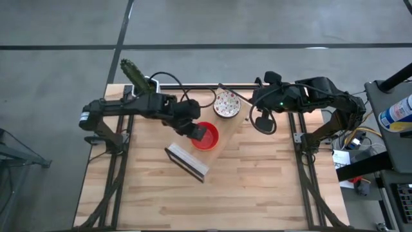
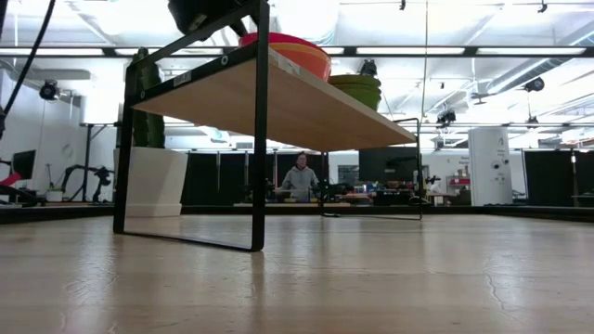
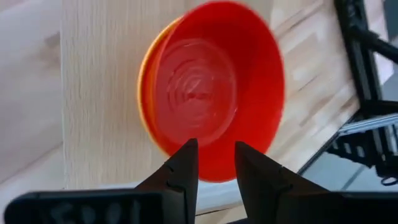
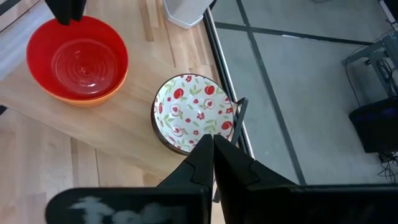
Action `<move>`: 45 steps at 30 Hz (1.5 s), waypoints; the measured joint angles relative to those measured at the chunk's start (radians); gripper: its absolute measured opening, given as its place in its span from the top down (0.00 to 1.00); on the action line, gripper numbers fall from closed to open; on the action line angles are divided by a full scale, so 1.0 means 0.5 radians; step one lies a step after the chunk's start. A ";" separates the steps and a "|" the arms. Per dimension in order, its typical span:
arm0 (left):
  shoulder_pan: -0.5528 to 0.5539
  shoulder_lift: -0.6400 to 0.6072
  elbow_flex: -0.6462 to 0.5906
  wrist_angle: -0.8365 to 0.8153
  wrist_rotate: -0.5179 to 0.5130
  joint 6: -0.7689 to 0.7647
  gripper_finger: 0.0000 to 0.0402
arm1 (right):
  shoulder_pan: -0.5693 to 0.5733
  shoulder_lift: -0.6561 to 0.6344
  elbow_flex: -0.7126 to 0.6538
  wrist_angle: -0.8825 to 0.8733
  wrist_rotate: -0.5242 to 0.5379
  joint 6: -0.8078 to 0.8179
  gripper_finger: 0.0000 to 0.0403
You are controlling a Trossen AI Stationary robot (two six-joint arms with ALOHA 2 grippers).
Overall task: Pick & Place Mini bowls
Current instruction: Return to home position
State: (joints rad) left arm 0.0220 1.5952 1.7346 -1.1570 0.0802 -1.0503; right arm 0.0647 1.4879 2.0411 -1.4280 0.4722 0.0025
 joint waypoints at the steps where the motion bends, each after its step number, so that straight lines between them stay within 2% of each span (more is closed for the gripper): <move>1: -0.002 -0.002 -0.021 0.003 -0.004 -0.004 0.76 | -0.001 0.000 0.000 0.006 0.000 -0.004 0.98; 6: 0.009 0.000 -0.111 0.030 0.021 -0.025 0.76 | -0.001 0.000 0.000 0.023 0.000 -0.005 0.98; 15: 0.006 -0.032 -0.052 0.197 -0.005 0.085 0.76 | -0.001 0.000 0.000 0.029 -0.020 0.019 0.98; 17: 0.006 -0.042 -0.044 0.231 -0.013 0.178 0.77 | -0.013 0.000 -0.010 0.058 -0.153 0.014 0.98; 19: 0.000 -0.049 -0.043 0.246 -0.069 0.273 0.80 | -0.041 -0.005 -0.048 0.150 -0.387 0.001 0.98; 22: -0.008 -0.080 -0.043 0.309 -0.241 0.269 0.92 | -0.075 -0.033 -0.179 0.396 -0.666 0.003 0.98; 24: -0.008 -0.118 -0.041 0.347 -0.364 0.208 0.98 | -0.084 -0.075 -0.300 0.568 -0.693 0.004 0.98; 29: -0.031 -0.267 -0.040 0.567 -0.544 0.447 1.00 | -0.116 -0.237 -0.632 0.979 -0.713 0.030 0.98; 35: -0.151 -0.449 -0.072 0.634 -0.676 0.878 1.00 | -0.167 -0.502 -1.065 1.399 -0.994 -0.072 0.98; 37: -0.188 -0.509 -0.106 0.586 -0.748 0.949 1.00 | -0.169 -0.580 -1.193 1.452 -0.983 -0.086 0.98; 39: -0.192 -0.554 -0.122 0.475 -0.771 1.034 1.00 | -0.169 -0.631 -1.275 1.474 -0.875 -0.119 0.98; 41: -0.198 -0.597 -0.152 0.401 -0.754 0.961 1.00 | -0.169 -0.678 -1.335 1.463 -0.748 -0.193 0.98; 45: -0.232 -0.674 -0.276 0.470 -0.842 1.048 1.00 | -0.172 -0.748 -1.438 1.520 -0.663 -0.145 0.98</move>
State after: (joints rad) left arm -0.0940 1.2582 1.5966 -0.9219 -0.3406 -0.5265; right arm -0.0212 1.1138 1.3223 -0.6681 0.1405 -0.0698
